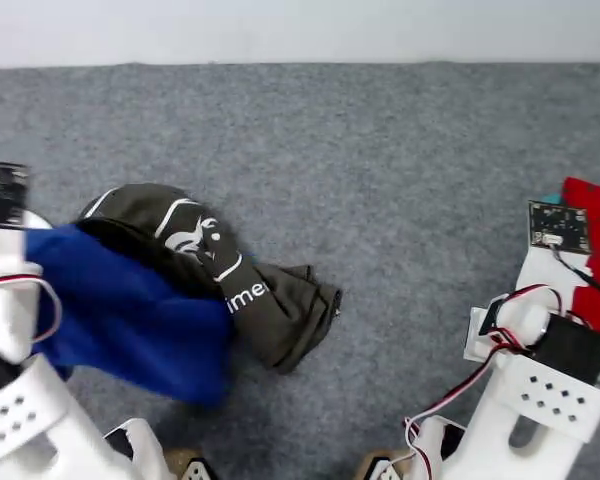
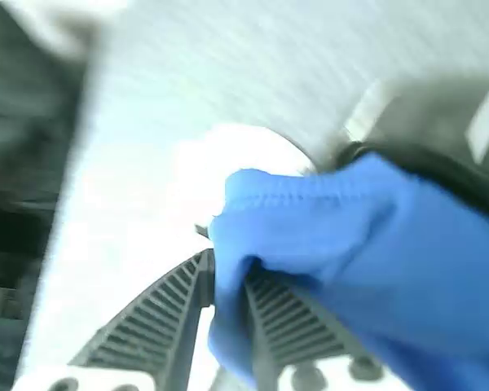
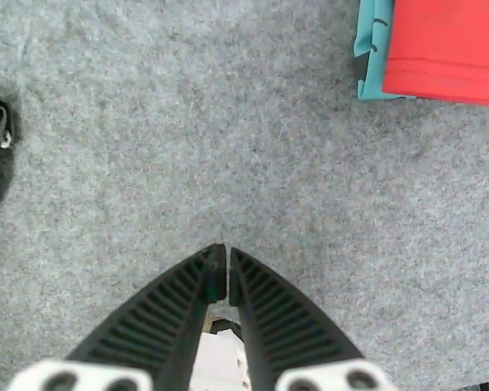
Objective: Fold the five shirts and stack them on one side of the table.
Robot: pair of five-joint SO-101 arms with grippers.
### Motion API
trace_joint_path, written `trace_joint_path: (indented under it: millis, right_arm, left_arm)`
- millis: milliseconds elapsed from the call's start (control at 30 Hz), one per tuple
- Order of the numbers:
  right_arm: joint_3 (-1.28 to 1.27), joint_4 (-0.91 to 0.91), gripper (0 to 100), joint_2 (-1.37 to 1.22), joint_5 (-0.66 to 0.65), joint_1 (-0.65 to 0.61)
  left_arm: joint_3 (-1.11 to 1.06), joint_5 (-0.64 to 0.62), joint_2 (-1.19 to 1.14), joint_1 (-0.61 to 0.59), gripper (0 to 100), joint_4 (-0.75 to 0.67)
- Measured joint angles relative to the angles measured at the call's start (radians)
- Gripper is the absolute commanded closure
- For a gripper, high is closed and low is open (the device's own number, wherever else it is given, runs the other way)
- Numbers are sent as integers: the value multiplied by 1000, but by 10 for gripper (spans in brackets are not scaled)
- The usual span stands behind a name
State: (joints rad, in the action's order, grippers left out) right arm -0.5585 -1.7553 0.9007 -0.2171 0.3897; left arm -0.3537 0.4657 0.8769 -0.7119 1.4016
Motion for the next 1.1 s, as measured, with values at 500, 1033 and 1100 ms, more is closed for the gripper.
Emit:
trace_joint_path:
  millis: [500, 1033, 1100]
  right_arm:
    - [0, 0, 990, 0, 2, 0]
    - [0, 0, 990, 0, 5, 0]
    - [0, 0, 990, 0, 5, 0]
  left_arm:
    - [31, -100, 2, -227, 987, -420]
    - [-543, 187, 0, -235, 935, -654]
    - [-549, 193, 0, -235, 884, -655]
